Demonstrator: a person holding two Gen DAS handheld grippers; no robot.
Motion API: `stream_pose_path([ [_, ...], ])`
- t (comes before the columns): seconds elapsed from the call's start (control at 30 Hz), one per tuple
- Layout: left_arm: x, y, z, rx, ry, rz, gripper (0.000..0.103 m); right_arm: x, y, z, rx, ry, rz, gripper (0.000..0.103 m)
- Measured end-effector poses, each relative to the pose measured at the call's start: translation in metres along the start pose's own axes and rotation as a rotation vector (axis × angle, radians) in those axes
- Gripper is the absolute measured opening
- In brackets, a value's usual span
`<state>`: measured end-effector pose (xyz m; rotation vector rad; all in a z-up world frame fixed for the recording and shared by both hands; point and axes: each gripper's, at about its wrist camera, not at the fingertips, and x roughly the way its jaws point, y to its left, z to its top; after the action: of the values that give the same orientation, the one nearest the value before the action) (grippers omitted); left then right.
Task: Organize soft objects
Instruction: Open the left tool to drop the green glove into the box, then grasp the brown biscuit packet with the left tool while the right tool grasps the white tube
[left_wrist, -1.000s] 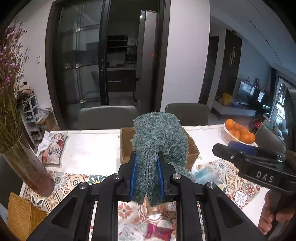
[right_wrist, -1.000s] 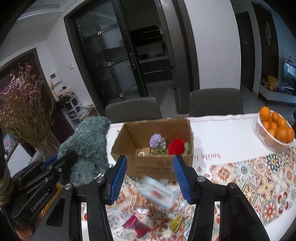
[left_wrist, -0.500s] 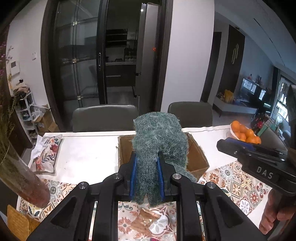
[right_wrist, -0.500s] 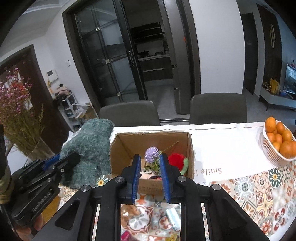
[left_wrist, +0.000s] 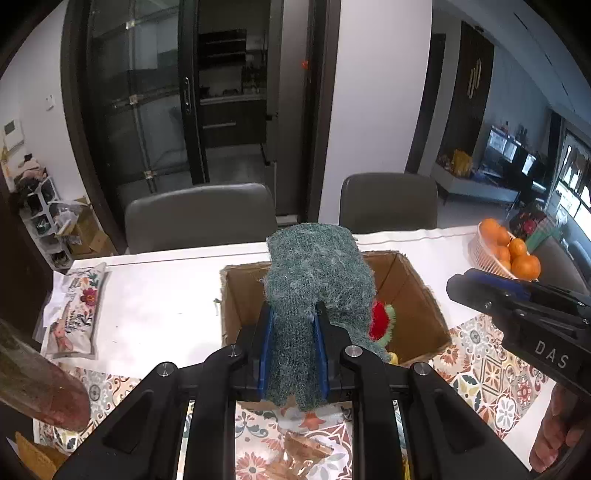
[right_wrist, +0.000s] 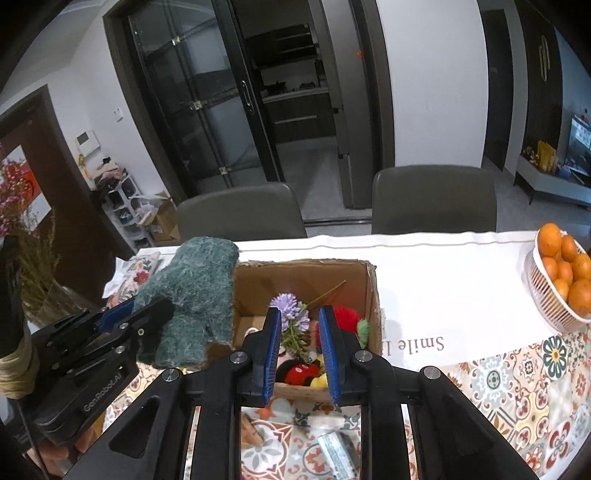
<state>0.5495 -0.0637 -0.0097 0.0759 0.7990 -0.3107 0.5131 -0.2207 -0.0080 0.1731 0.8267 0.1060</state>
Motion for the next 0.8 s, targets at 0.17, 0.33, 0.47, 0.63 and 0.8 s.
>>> stream_pose_path([
  [0.17, 0.028, -0.008, 0.008, 0.029, 0.052, 0.007, 0.029, 0.019, -0.010, 0.001, 0.014, 0.034, -0.004, 0.023],
  [0.33, 0.044, -0.010, 0.010, 0.050, 0.070, 0.017, 0.055, 0.032, -0.015, -0.001, 0.028, 0.056, -0.014, 0.023],
  [0.47, 0.037, -0.010, 0.008, 0.072, 0.038, 0.082, 0.062, 0.033, -0.017, -0.002, 0.032, 0.060, -0.023, 0.024],
  [0.63, 0.020, -0.007, -0.001, 0.083, 0.053, 0.129, 0.066, 0.027, -0.016, -0.005, 0.033, 0.072, -0.035, 0.033],
  [0.8, 0.004, -0.003, -0.014, 0.096, 0.105, 0.124, 0.068, 0.017, -0.008, -0.012, 0.002, 0.100, -0.046, 0.049],
])
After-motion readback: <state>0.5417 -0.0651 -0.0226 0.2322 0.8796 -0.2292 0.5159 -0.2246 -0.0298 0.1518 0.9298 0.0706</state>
